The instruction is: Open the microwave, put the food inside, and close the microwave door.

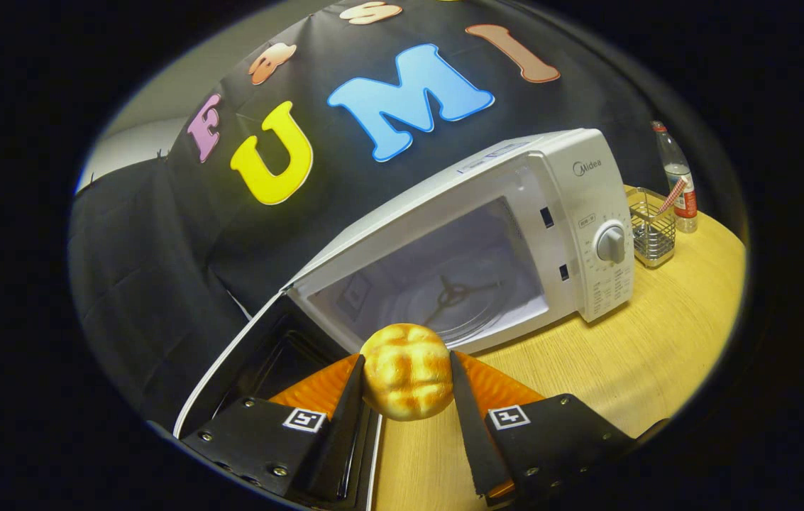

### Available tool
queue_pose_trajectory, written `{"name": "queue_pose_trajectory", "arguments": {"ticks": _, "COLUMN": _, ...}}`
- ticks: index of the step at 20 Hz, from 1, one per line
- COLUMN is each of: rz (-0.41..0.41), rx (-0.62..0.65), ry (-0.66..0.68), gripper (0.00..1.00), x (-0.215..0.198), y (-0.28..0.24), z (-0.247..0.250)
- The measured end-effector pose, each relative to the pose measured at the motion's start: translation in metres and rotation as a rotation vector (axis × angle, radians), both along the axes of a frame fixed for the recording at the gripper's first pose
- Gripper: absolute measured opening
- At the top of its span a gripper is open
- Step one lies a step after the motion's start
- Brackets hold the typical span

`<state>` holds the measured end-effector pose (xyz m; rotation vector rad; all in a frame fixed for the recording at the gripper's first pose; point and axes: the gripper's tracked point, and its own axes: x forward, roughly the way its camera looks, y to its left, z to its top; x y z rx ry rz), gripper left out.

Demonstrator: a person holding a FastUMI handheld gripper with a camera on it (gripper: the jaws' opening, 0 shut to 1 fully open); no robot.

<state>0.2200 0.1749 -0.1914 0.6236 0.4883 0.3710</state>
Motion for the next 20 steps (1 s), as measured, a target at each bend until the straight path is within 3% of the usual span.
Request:
{"name": "queue_pose_trajectory", "arguments": {"ticks": 5, "rz": -0.043, "rx": 0.067, "ry": -0.068, "gripper": 0.68, "x": 0.037, "y": 0.015, "z": 0.000}}
{"name": "queue_pose_trajectory", "arguments": {"ticks": 10, "rz": -0.080, "rx": 0.117, "ry": -0.037, "gripper": 0.68, "x": 0.070, "y": 0.026, "z": -0.020}}
{"name": "queue_pose_trajectory", "arguments": {"ticks": 14, "rz": -0.140, "rx": 0.110, "ry": -0.016, "gripper": 0.68, "x": 0.093, "y": 0.020, "z": -0.040}}
{"name": "queue_pose_trajectory", "arguments": {"ticks": 20, "rz": -0.146, "rx": 0.066, "ry": -0.022, "gripper": 0.68, "x": 0.111, "y": 0.026, "z": -0.059}}
